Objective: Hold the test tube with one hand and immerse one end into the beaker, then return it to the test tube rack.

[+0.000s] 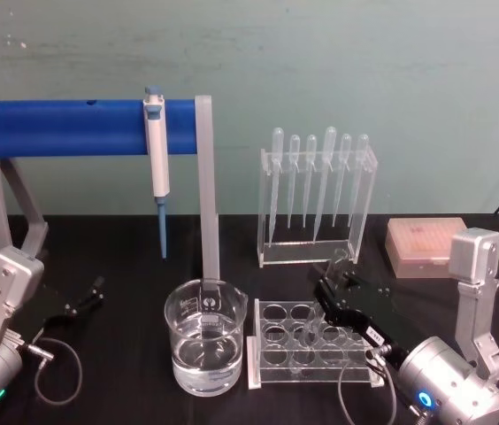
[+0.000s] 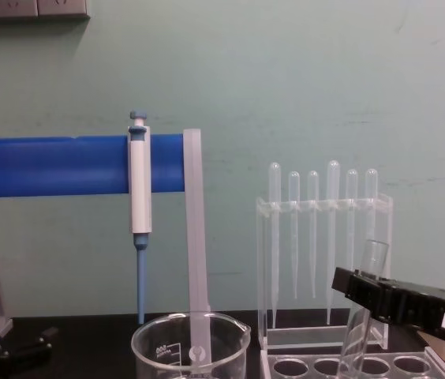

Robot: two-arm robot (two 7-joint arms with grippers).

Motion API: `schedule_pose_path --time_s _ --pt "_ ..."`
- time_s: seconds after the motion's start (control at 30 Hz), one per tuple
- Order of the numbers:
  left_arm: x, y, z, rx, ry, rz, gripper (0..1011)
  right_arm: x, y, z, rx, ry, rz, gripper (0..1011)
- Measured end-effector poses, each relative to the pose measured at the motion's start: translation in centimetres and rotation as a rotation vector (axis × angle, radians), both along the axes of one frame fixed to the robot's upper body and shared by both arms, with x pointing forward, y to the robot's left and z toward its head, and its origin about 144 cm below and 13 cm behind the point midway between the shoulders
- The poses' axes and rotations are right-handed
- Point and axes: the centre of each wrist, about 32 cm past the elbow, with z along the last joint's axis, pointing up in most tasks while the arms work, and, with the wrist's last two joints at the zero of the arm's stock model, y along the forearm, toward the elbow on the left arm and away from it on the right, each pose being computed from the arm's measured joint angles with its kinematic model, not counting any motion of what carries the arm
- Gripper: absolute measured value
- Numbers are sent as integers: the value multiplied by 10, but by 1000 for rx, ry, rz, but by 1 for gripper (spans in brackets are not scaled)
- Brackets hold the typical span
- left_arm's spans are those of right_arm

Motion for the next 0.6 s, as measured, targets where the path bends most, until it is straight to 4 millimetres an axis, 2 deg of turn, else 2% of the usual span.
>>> schedule_pose_path --time_s 0.33,0.6 --pt "0 0 0 0 0 0 1000 -4 1 7 -33 -48 -1 224" --pt "0 0 0 0 0 0 1000 -7 2 32 -137 -158 37 224"
